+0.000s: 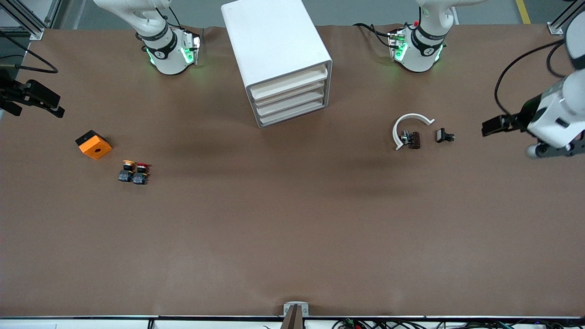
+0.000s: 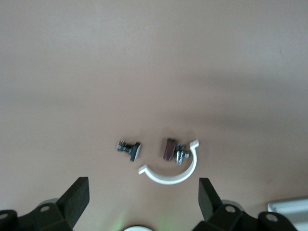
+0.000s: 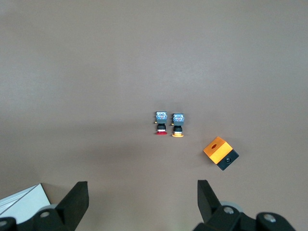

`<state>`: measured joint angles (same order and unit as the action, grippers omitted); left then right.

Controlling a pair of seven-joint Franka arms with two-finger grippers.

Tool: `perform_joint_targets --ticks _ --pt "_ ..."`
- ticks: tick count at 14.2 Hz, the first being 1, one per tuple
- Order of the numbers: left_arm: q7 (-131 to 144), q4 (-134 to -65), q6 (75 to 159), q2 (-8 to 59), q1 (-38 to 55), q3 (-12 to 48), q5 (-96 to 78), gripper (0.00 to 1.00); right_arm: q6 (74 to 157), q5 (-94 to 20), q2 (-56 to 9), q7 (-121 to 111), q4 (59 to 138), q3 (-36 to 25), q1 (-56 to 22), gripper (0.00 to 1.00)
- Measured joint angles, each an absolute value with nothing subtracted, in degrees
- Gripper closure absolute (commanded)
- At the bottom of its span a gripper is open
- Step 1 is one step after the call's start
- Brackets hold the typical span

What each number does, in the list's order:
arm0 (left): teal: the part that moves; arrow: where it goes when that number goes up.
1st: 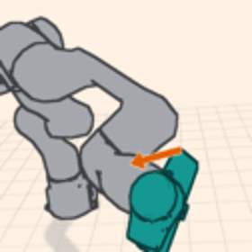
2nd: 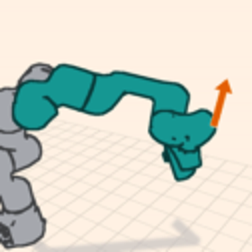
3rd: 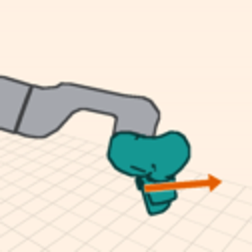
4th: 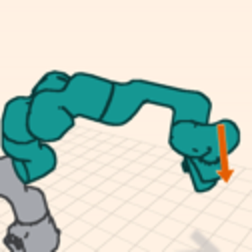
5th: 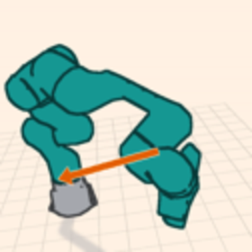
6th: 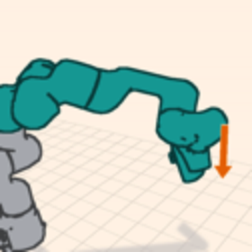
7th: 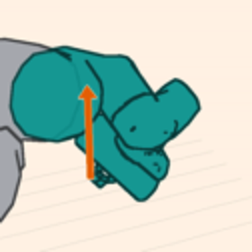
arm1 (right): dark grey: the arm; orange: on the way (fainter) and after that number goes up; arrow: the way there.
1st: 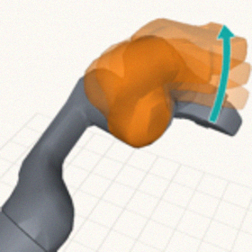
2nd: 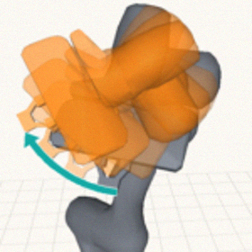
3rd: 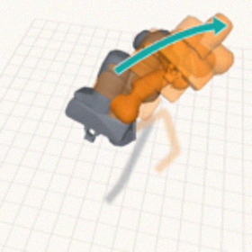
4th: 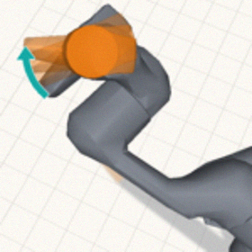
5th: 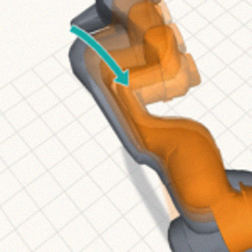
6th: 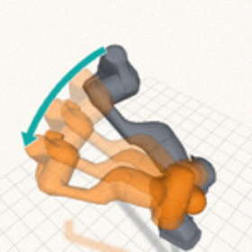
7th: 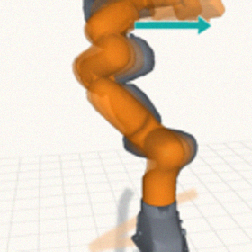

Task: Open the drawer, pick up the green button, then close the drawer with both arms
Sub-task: 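Move the left gripper toward the white drawer cabinet, then hook the left gripper on the drawer front and pull it open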

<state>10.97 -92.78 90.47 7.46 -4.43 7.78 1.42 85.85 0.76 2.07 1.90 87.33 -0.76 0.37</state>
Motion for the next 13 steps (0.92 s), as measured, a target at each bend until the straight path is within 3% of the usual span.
perform_joint_targets --ticks 13 --pt "52.1 -91.8 103.0 28.9 9.2 9.4 -4.1 0.0 85.9 0.8 2.0 1.9 87.0 -0.8 0.4 0.0"
